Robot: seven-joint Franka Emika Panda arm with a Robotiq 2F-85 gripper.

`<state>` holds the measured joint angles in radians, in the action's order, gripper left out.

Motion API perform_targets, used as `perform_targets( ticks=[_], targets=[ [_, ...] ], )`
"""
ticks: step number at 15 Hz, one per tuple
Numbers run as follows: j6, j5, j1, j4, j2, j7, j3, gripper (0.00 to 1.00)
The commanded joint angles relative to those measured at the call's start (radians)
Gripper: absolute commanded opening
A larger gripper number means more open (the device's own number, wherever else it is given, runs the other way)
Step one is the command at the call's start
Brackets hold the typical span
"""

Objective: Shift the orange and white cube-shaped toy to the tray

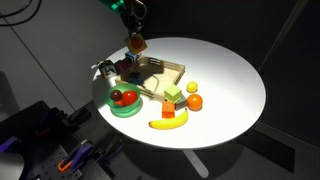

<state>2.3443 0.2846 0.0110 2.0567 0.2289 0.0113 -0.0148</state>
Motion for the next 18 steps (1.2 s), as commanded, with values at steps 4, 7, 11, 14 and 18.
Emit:
perform_targets(
  ticks=[4, 7, 11, 14, 18],
  targets=[
    [0.051, -0.11, 0.0, -0.019, 0.012, 0.121, 0.045, 0.03],
    [-0.002, -0.208, 0.007, -0.032, 0.021, 0.196, 0.065, 0.03],
    [-0.076, -0.291, 0.006, -0.045, 0.032, 0.257, 0.075, 0.03],
    [-0.13, -0.314, 0.006, -0.056, 0.037, 0.266, 0.073, 0.22],
    [-0.152, -0.313, 0.009, -0.043, 0.023, 0.258, 0.066, 0.51]
  ],
)
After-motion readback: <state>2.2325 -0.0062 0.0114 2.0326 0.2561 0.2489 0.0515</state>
